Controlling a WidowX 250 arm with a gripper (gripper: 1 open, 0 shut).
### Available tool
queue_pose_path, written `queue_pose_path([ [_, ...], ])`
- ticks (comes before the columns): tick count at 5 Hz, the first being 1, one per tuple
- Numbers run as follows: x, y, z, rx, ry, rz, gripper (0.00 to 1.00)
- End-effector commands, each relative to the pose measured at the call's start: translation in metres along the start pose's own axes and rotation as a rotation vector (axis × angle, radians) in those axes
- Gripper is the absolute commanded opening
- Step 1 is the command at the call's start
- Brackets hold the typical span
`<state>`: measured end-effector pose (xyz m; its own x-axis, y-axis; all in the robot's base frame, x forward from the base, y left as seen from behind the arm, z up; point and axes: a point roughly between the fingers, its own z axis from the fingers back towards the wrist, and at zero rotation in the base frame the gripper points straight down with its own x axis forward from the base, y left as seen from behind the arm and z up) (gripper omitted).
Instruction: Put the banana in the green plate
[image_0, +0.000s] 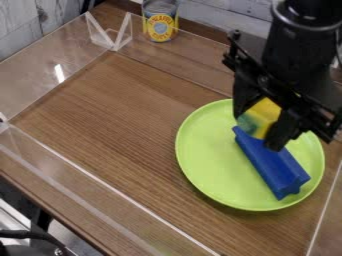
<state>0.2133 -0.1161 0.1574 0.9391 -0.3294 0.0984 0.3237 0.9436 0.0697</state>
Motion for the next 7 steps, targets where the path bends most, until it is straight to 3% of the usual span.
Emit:
queue_pose_path([
  [1,0.001,0.0,0.011,-0.005,-0.068,-0.004,0.0],
  [4,-0.003,0.003,0.011,-0.015,-0.117,-0.004,0.0],
  [5,-0.002,0.007,0.011,-0.023,-0.116,0.008,1.0],
  [7,0.0,0.013,0.002,-0.023,-0.111,0.016,1.0],
])
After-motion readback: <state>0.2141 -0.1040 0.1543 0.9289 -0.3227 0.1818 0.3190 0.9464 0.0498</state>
